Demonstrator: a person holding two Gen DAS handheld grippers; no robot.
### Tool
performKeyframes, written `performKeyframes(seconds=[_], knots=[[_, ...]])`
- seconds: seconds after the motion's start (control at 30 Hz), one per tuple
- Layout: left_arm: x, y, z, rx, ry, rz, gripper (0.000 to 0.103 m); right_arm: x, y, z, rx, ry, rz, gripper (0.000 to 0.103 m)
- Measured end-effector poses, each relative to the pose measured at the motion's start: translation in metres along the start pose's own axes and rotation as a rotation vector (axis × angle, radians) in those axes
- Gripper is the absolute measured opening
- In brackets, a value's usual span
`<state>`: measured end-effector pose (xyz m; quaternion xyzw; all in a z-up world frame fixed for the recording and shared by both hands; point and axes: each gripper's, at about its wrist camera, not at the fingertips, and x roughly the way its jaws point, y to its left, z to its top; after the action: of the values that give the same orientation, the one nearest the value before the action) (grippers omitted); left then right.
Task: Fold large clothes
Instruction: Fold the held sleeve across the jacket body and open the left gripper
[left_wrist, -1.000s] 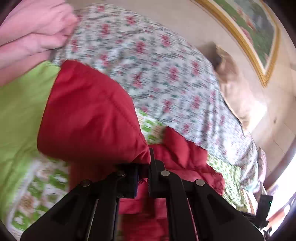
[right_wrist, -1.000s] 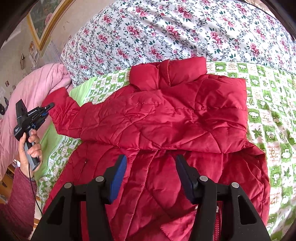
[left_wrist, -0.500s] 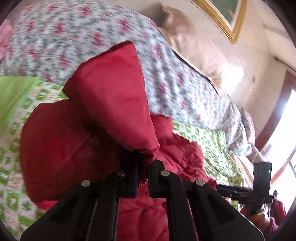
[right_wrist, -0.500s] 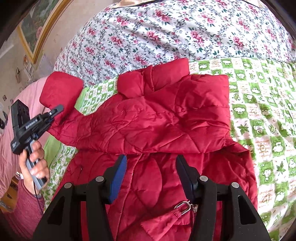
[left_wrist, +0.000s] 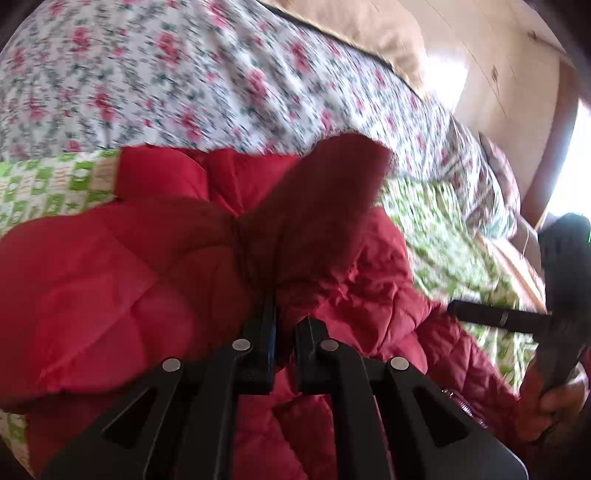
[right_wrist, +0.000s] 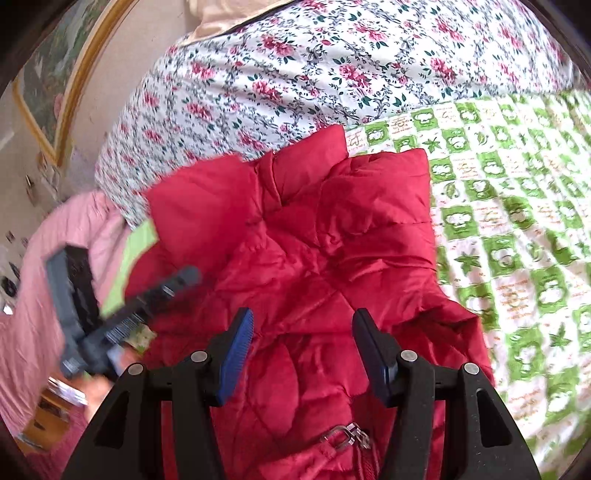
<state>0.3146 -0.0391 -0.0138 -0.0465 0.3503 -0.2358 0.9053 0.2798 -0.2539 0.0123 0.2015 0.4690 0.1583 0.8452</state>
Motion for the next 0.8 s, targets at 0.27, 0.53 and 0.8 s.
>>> performKeyframes(seconds=[0.27,0.53,0.8], knots=[[0.033,-0.018,-0.027,0.065,0.087,0.031,0.005,0.030,-0.021,0.020,0.152,0.023,0.127,0.077],[0.038,-0.024,-0.034,0.098,0.108,0.066,0.007,0.075,-0.029,0.039,0.246,0.070,0.199,0.076],[-0.008,-0.020,-0.042,0.031,0.155,-0.025,0.026,0.091,-0.012,0.044,0.152,0.119,0.062,0.011]])
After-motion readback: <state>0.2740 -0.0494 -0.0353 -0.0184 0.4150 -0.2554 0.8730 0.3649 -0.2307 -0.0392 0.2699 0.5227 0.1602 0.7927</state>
